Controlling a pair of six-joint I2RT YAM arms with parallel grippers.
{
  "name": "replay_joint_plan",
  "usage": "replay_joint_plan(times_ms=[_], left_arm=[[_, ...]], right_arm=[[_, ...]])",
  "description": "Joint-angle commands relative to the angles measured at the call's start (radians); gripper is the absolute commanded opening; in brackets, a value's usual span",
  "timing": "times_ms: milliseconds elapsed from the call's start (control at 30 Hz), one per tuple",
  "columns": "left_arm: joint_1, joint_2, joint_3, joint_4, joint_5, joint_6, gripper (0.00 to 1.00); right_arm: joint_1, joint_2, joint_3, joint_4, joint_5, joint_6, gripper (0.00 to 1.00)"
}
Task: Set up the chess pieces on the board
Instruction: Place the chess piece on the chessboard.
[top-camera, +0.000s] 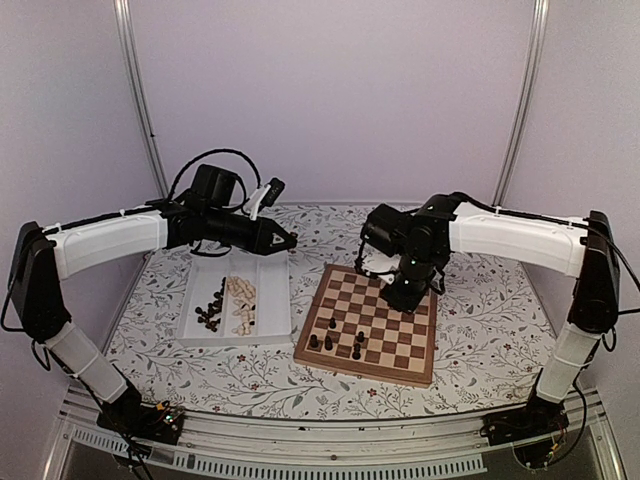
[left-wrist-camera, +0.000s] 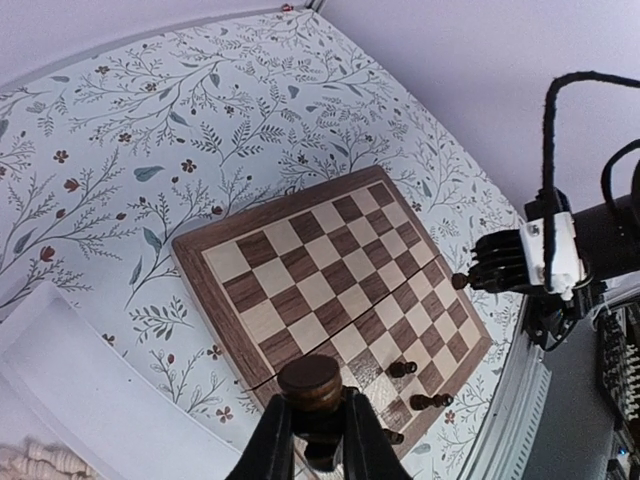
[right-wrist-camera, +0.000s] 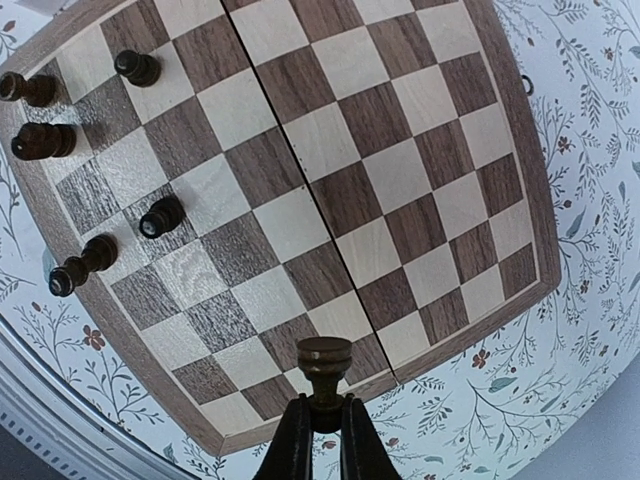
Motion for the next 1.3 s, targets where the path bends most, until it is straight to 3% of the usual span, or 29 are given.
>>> replay_joint_plan(times_ms=[0,233,533,767,1033,1267], left_arm=[[0.011,0.006,0.020,0.013,0.047,-0.022,0.00],[0.010,-0.002,0.015,0.023,0.060,-0.032,0.00],[0.010,-0.008,0.013,0.028,0.088,-0.051,0.00],[0.009,-0.014,0.010,0.030,0.082,-0.049,0.00],[0.008,-0.011,0.010,0.028,0.083,-0.051,0.00],[0.006,-0.012,0.010,0.030,0.087,-0.053,0.00]], right_arm=[[-0.003,0.086,0.010,-0.041,-0.004,-0.034,0.05],[-0.011,0.120,-0.099,-0.080,0.216,-0.047,0.00],[-0.014,0.104,-0.135,-0.090,0.180,-0.069,0.00],[-0.013,0.143,-0.116,-0.069,0.146,-0.083,0.11],[-0.014,0.165,-0.108,-0.061,0.110,-0.091,0.11],[-0.014,0.167,-0.077,-0.053,0.183,-0.075,0.27]])
